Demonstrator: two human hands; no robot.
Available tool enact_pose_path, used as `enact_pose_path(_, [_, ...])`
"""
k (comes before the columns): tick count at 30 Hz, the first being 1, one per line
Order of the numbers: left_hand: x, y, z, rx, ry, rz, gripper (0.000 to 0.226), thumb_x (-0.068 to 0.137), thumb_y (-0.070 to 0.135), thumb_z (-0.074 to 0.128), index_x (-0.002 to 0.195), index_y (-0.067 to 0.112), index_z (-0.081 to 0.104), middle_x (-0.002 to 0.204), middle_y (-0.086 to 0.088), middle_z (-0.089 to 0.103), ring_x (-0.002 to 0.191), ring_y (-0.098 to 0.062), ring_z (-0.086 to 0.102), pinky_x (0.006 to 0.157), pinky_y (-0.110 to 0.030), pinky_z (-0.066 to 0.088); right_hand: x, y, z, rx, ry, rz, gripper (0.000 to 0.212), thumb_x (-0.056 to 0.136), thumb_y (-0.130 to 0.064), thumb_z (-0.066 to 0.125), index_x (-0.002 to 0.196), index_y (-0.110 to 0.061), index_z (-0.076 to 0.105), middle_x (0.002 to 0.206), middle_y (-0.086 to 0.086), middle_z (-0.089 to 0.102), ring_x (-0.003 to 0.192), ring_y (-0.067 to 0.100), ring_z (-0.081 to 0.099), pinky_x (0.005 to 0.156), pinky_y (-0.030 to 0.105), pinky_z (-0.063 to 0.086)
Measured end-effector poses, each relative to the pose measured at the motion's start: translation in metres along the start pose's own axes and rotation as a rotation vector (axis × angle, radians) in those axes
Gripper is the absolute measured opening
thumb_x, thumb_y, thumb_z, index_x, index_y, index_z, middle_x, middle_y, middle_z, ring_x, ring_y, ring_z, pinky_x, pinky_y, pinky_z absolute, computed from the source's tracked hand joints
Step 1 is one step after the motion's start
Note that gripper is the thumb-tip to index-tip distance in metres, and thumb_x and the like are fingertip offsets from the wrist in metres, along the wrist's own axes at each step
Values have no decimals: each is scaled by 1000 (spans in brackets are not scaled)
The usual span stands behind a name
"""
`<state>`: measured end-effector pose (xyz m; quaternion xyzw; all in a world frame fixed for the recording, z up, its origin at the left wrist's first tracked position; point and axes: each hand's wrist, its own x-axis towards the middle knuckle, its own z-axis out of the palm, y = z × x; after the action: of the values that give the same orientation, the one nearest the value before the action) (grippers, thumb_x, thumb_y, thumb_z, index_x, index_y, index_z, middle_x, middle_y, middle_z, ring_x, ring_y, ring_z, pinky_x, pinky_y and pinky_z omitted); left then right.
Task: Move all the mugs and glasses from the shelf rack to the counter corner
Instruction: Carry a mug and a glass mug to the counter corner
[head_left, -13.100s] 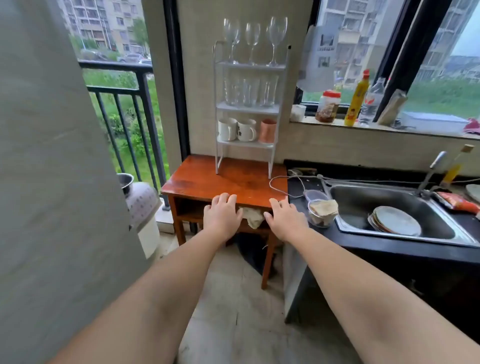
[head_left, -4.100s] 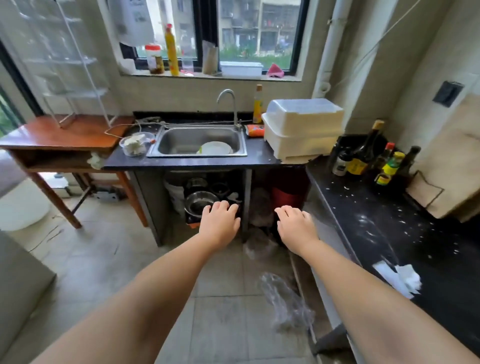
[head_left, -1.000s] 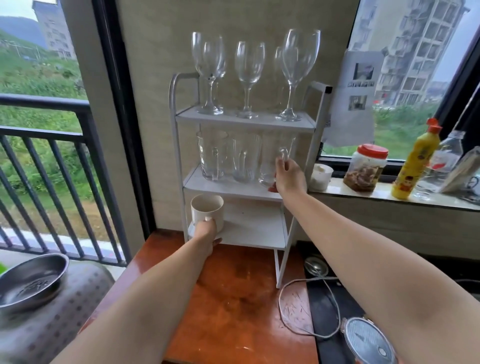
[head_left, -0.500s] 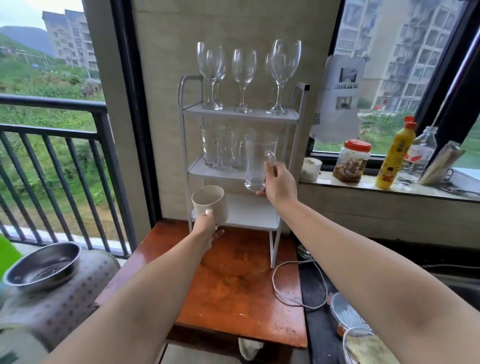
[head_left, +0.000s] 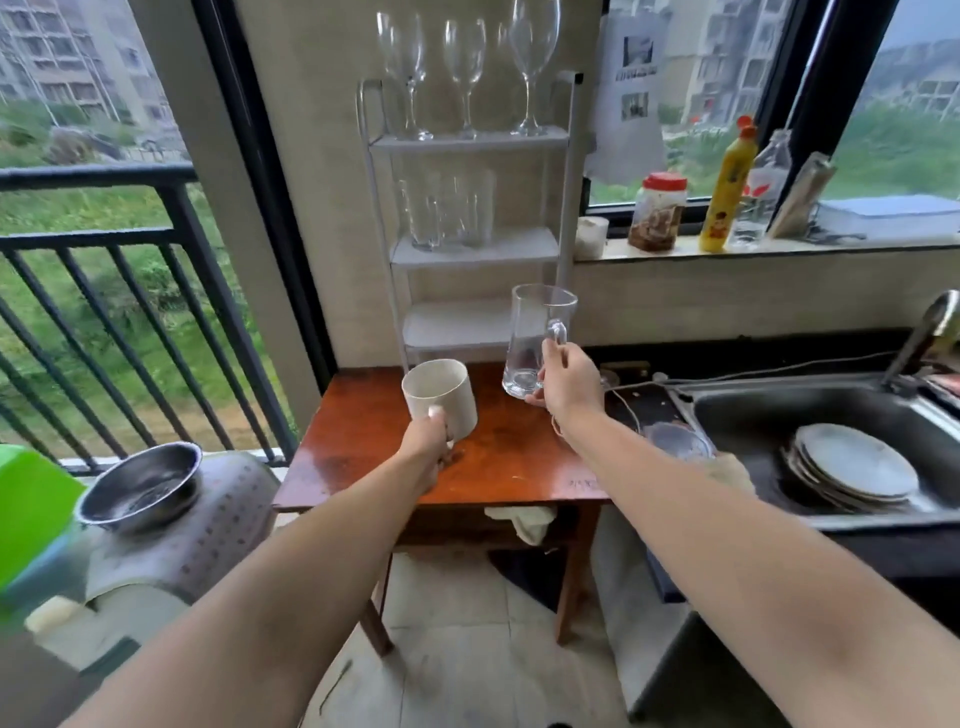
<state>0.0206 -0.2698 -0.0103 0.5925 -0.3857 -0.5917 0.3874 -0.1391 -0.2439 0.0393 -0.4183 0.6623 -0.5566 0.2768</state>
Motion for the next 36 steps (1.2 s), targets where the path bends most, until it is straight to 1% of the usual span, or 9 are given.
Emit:
enact_pose_path(3, [-27, -29, 1, 51, -38, -56, 39, 101, 24, 32, 131, 2, 44, 75, -3, 42, 61, -15, 45, 40, -20, 42, -41, 32, -21, -88, 41, 67, 34, 99, -41, 37, 74, -21, 48, 71, 2, 57, 68, 27, 68, 74, 43, 58])
enact_pose_path(6, [-51, -54, 15, 101, -82, -81, 44, 102, 25, 31, 137, 0, 42, 78, -3, 45, 58, -13, 41, 45, -20, 44, -76, 63, -47, -133, 86, 150, 33, 99, -40, 39, 73, -21, 49, 68, 0, 55, 55, 16, 61, 70, 42, 61])
enact_pose_path(9, [-71, -74, 36, 113, -167, -107, 45, 102, 22, 30, 139, -1, 40, 90, -13, 61, 63, -24, 54, 50, -22, 47, -106, 91, -77, -138, 156, 234, 34, 98, -37, 43, 80, -12, 54, 77, 8, 59, 55, 12, 57, 50, 26, 58])
enact_pose_path(11, [-83, -86, 54, 143, -196, -130, 40, 101, 22, 30, 130, 1, 48, 101, -16, 64, 61, -24, 54, 47, -23, 46, -125, 108, -99, -187, 197, 284, 35, 98, -37, 43, 82, -9, 57, 86, 14, 63, 63, 18, 61, 48, 19, 53])
enact_pose_path(15, [-114, -108, 103, 172, -311, -166, 34, 100, 20, 31, 69, 13, 42, 62, -3, 32, 44, -11, 32, 52, -26, 49, -165, 131, -151, -236, 298, 376, 36, 98, -38, 42, 76, -12, 54, 89, 14, 65, 77, 28, 63, 64, 32, 55])
enact_pose_path(22, [-188, -158, 198, 278, -524, -220, 31, 99, 20, 33, 69, 12, 39, 62, -4, 33, 31, -12, 32, 55, -30, 47, -254, 164, -258, -23, 545, 517, 34, 98, -31, 44, 71, -11, 47, 75, 7, 51, 56, 16, 52, 44, 23, 52])
enact_pose_path(25, [-245, -189, 240, 343, -618, -257, 24, 96, 14, 32, 74, 11, 41, 66, -4, 34, 45, -14, 30, 59, -30, 49, -309, 178, -319, -14, 658, 569, 32, 99, -29, 42, 73, -12, 49, 75, 5, 52, 55, 17, 53, 34, 14, 44])
enact_pose_path(31, [-366, -258, 308, 412, -775, -275, 15, 96, 11, 32, 90, 7, 45, 68, -3, 35, 50, -14, 29, 55, -28, 46, -414, 197, -428, -89, 813, 684, 29, 99, -33, 40, 87, -11, 53, 67, 0, 52, 48, 15, 54, 77, 46, 60])
enact_pose_path(36, [-454, -312, 358, 465, -911, -354, 20, 97, 15, 37, 80, 11, 45, 70, -3, 38, 50, -12, 29, 51, -29, 48, -489, 211, -508, -86, 963, 729, 30, 99, -33, 39, 84, -11, 52, 66, 1, 50, 51, 18, 55, 82, 53, 56])
